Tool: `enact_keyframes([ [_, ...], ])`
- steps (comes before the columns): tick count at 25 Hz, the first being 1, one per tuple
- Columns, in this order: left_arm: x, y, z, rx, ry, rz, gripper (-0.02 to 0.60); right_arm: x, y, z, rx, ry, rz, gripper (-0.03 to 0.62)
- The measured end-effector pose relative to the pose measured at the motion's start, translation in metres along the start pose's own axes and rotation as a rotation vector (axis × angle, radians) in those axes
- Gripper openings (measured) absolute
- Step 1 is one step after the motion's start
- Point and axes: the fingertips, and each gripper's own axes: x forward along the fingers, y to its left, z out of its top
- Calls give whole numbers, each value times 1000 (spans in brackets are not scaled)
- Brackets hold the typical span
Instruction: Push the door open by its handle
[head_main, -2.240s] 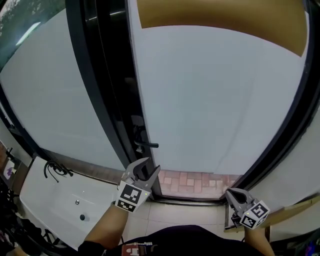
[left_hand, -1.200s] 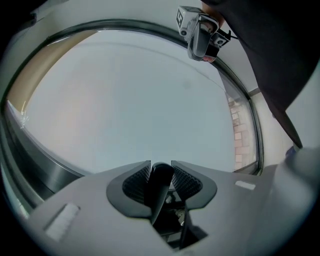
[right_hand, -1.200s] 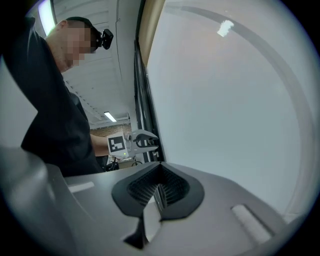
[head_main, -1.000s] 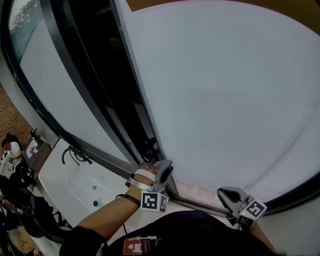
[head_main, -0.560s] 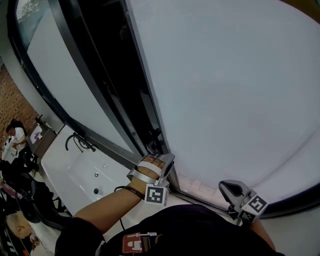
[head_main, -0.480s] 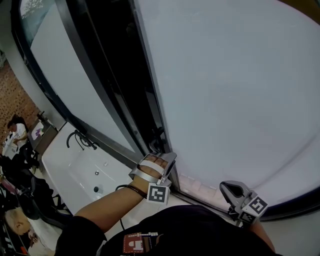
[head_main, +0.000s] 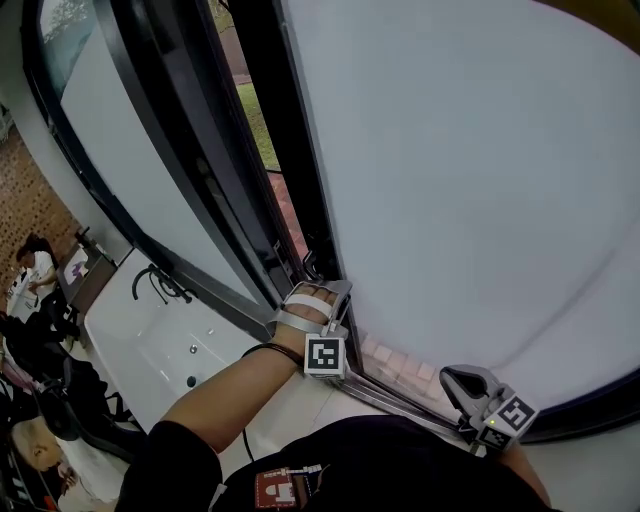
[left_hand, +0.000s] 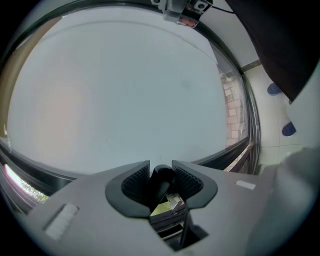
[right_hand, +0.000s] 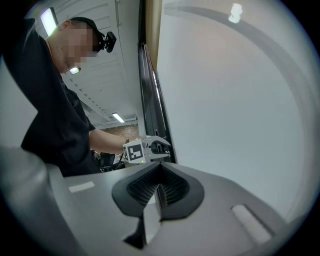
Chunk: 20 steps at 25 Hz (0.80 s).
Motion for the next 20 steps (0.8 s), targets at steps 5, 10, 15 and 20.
enact_keyframes([
  [5, 50, 21, 4, 26, 79, 24, 120, -28, -25, 7, -8, 18, -11, 0],
  [10, 90, 34, -4, 86, 153, 61, 118, -40, -34, -2, -24, 46, -6, 0],
  [15, 140, 54, 10, 84, 148, 54, 118, -44, -63, 0, -27, 54, -49, 0],
  [20, 191, 82, 29, 112, 108, 55, 118, -27, -100, 9, -41, 51, -137, 0],
])
